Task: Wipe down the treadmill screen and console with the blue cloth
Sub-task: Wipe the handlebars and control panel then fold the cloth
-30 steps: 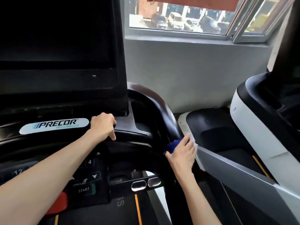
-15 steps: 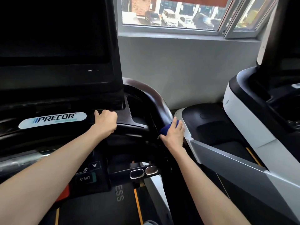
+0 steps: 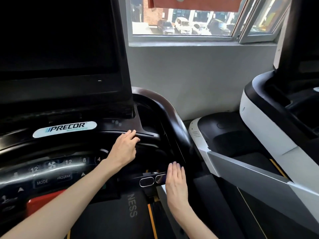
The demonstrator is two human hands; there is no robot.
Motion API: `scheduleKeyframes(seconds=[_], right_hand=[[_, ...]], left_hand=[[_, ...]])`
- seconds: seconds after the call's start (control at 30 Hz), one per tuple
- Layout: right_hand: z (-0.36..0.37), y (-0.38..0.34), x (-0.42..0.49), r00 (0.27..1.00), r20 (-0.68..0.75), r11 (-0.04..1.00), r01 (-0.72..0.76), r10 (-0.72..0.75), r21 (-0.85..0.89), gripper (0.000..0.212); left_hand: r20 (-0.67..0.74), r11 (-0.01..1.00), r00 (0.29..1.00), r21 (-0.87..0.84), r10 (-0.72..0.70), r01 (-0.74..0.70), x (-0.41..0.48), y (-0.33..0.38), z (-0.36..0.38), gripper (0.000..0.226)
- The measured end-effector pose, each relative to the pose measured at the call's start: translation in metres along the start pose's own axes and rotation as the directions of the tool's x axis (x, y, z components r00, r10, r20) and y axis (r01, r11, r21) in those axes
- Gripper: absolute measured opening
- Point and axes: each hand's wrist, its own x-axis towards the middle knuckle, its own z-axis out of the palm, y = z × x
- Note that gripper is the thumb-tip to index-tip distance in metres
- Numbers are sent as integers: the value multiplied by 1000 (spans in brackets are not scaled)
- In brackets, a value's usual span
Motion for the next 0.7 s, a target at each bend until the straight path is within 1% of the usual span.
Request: scheduleKeyframes(seconds=[0.07, 0.13, 0.17, 0.2, 0.23, 0.27, 0.3, 0.37, 0.43, 0.47, 0.5, 0.53, 0.57, 0.6, 0.67, 0.7], right_hand=[[-4, -4, -13, 999, 28, 1000, -24, 24, 3, 48], [-5, -7, -19, 992, 112, 997, -57, 50, 60, 47], [-4, -7, -23, 987, 141, 994, -89, 80, 58, 47], [-8, -7, -27, 980, 166, 988, -124, 108, 90, 50], [-15, -5, -30, 972, 202, 976, -154, 121, 156, 61], [-21, -1, -33, 969, 204, 962, -180, 138, 207, 74], [-26, 3, -37, 978, 159, 953, -172, 135, 251, 79], [-31, 10, -44, 983, 175, 938, -114, 58, 326, 69], [-32, 15, -33, 997, 63, 919, -58, 36, 389, 62], [-33, 17, -24, 999, -15, 920, -32, 41, 390, 62], [-32, 18, -16, 998, -48, 929, -25, 46, 371, 66], [-32, 17, -8, 998, -41, 943, -32, 48, 331, 69], [-33, 14, -4, 999, 10, 958, -41, 39, 285, 69], [-33, 10, -2, 998, 58, 971, -35, 22, 235, 64], [-24, 3, -8, 996, 91, 985, -36, 21, 171, 42], [-19, 0, -13, 989, 141, 985, -58, 35, 165, 43]], left_hand=[[51, 999, 998, -46, -21, 24, -9, 3, -6, 38], [126, 998, 991, -44, -44, 50, -19, 8, -10, 36], [142, 998, 988, -25, -61, 66, -23, 10, -11, 35], [137, 997, 988, -9, -78, 80, -28, 10, -11, 34], [109, 996, 990, 5, -86, 86, -33, 10, -11, 32], [78, 996, 993, 15, -89, 88, -38, 9, -10, 30], [53, 996, 995, 20, -89, 88, -43, 9, -9, 29], [20, 996, 996, 27, -91, 91, -52, 11, -9, 28], [-2, 996, 996, 39, -84, 84, -61, 20, -10, 28], [-16, 996, 997, 47, -73, 73, -64, 25, -11, 29], [-26, 997, 998, 54, -60, 61, -68, 31, -11, 30], [-29, 997, 998, 54, -49, 51, -72, 36, -13, 30], [-30, 998, 999, 47, -41, 43, -77, 42, -15, 30], [-38, 999, 999, 38, -35, 37, -81, 46, -16, 29], [-51, 999, 998, 19, -43, 44, -93, 50, -21, 30], [-65, 998, 996, 14, -59, 60, -99, 50, -25, 33]])
